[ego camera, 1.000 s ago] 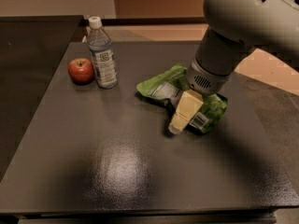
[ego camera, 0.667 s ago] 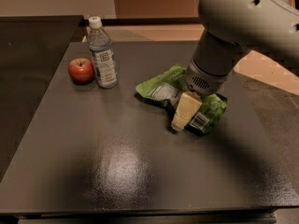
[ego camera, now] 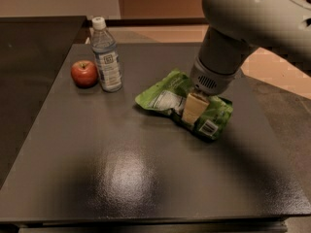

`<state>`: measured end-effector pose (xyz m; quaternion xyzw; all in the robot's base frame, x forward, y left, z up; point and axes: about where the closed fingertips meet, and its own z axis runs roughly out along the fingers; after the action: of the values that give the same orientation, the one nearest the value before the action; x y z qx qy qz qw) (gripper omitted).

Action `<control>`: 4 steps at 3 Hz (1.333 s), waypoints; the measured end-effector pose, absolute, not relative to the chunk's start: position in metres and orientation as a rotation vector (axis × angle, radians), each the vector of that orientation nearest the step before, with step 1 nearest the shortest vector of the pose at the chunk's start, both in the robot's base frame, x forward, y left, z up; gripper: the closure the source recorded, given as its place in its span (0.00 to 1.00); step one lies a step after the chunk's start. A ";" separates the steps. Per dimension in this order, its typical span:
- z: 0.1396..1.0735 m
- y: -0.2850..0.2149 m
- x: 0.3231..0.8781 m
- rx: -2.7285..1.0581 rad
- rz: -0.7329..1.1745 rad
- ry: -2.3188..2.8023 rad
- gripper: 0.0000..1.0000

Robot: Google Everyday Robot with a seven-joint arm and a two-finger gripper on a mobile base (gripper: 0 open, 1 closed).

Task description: Pick green rice chip bag

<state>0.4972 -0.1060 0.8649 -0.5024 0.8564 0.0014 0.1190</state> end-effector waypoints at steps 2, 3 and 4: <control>0.908 -0.103 0.495 -1.610 0.032 2.385 1.00; 0.943 -0.102 0.497 -1.689 0.036 2.296 1.00; 0.976 -0.105 0.503 -1.729 0.029 2.221 1.00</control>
Offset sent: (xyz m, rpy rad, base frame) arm -0.0040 0.0054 0.0860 0.0293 -0.0364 0.2541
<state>0.5028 -0.1052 0.9762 -0.6060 0.7786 0.0102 0.1626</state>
